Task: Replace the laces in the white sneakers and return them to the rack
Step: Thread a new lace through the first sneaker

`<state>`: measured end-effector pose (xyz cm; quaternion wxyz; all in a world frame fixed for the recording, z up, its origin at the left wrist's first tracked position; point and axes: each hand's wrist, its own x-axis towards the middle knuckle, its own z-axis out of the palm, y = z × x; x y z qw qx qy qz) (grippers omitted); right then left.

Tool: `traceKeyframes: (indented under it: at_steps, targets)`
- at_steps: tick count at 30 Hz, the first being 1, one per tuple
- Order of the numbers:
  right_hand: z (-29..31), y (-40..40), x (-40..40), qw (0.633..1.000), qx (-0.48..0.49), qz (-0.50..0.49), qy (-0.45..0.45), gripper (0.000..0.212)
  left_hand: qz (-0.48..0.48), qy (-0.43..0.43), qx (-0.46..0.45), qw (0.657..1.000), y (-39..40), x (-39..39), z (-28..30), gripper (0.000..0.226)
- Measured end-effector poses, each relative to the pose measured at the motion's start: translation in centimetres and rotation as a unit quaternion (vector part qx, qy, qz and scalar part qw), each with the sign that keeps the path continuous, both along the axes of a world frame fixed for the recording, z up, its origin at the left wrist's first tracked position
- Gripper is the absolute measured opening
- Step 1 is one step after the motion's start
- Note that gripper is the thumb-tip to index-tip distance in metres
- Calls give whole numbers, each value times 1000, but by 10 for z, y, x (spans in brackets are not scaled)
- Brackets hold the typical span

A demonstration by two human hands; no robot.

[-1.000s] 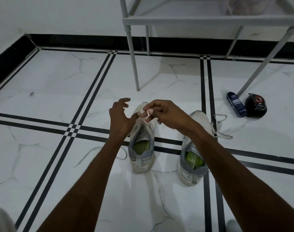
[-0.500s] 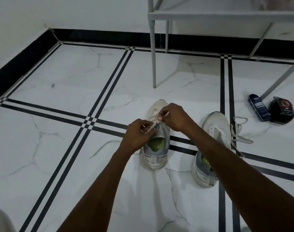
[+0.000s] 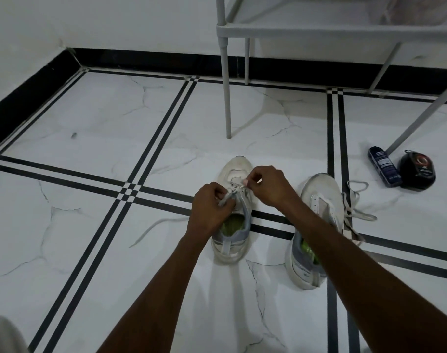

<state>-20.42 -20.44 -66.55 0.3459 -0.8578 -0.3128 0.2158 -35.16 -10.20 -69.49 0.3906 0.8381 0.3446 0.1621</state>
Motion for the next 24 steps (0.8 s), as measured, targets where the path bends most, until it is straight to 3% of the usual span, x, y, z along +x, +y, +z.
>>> traceKeyframes:
  at_steps: [4,8,17,21,24]
  targets:
    - [-10,2,-15,999,25,-5,30,17,8,2,8,1000,-3,2,-1,24]
    - [-17,1,-17,998,44,-36,1,10,16,-1,36,999,-6,1,-1,22]
    - [-37,-9,-8,960,85,-214,159,7,25,-25,56,998,-4,-2,-3,15]
    - [-30,-7,-7,939,130,-277,155,11,22,-32,49,998,-6,0,0,15]
    - [-28,-10,-6,951,93,-274,104,14,23,-33,50,998,-7,2,1,14]
